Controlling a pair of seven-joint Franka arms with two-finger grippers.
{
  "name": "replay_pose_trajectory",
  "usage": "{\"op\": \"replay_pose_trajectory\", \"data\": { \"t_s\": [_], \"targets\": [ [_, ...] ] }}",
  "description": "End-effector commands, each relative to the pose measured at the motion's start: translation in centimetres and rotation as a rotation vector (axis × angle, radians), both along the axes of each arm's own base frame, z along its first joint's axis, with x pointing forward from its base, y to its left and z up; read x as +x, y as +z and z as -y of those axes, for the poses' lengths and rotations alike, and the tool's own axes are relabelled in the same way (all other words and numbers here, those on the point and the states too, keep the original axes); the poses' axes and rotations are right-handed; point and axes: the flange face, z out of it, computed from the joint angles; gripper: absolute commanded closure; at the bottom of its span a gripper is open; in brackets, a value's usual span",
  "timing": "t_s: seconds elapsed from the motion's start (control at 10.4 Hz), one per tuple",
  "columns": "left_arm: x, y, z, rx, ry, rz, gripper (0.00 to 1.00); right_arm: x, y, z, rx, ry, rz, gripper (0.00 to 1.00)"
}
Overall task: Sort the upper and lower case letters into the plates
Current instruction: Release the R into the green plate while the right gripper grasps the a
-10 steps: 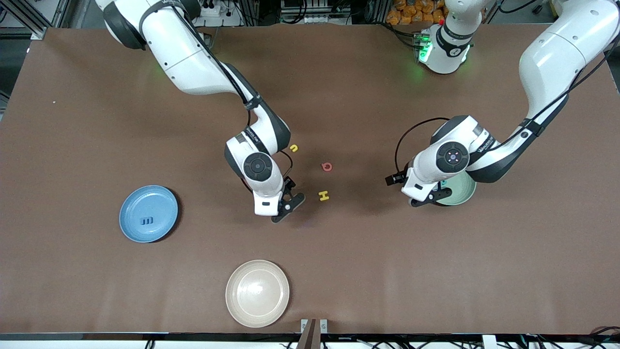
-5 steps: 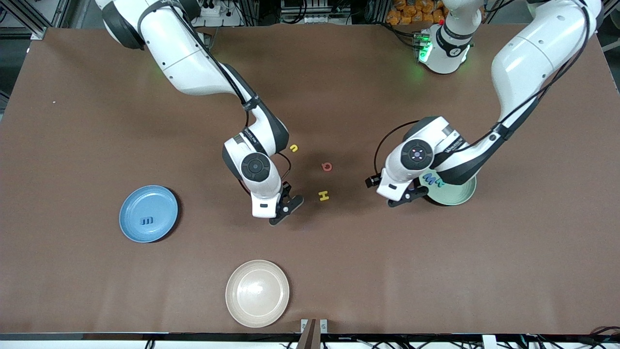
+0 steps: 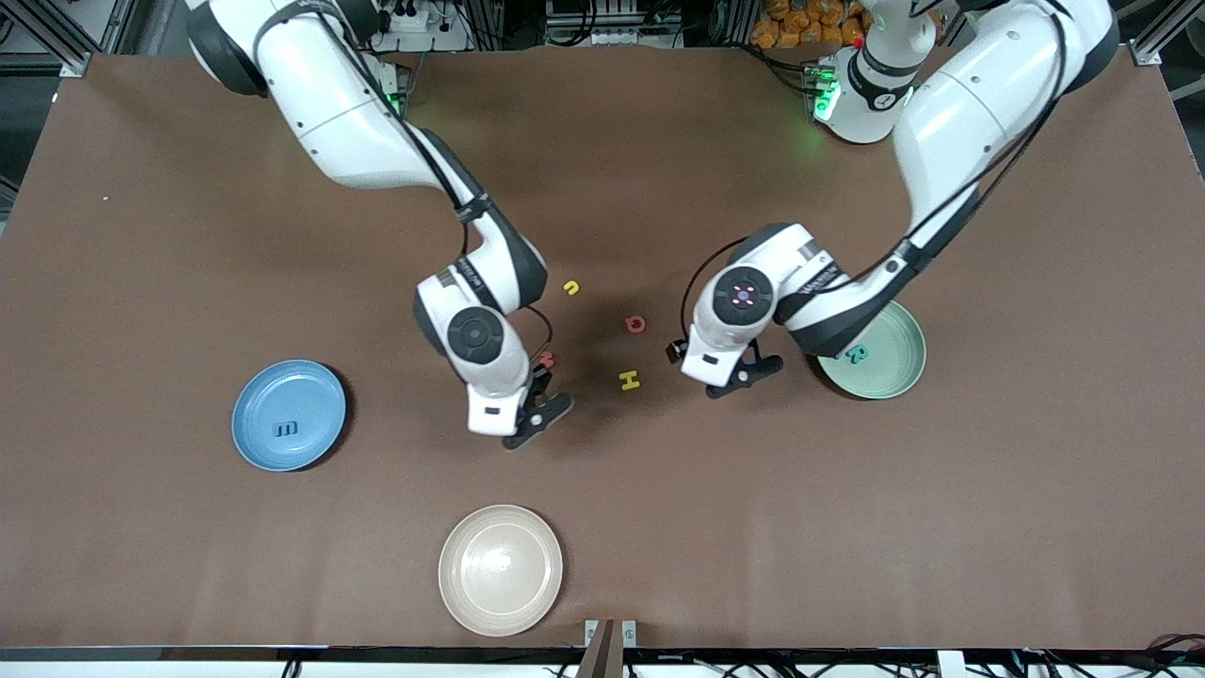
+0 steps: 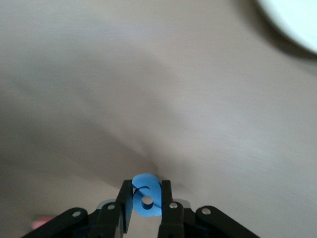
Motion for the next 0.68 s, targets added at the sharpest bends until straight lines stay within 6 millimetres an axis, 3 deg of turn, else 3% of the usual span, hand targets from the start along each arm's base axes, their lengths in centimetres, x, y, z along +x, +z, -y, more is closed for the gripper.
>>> {"op": "replay_pose_trajectory", "data": {
  "t_s": [0.0,0.39,0.58],
  "targets": [
    [-0.2,0.1,1.2,-0.005,0.021,0.002,0.0,2.4,4.1,9.6,-0.019,-0.159,-0.039,1.0],
    [-6.4,-0.2,9.6,0.002,0.076,-0.003,0.0,1.5,7.0,24.4,-0.03,-0.336,-0.058,1.0],
    [-7.7,-2.3,10.9,0.036,0.043,0.043,0.0,2.0,6.9,30.8,-0.03,-0.32,-0.072,1.0]
  ]
}}
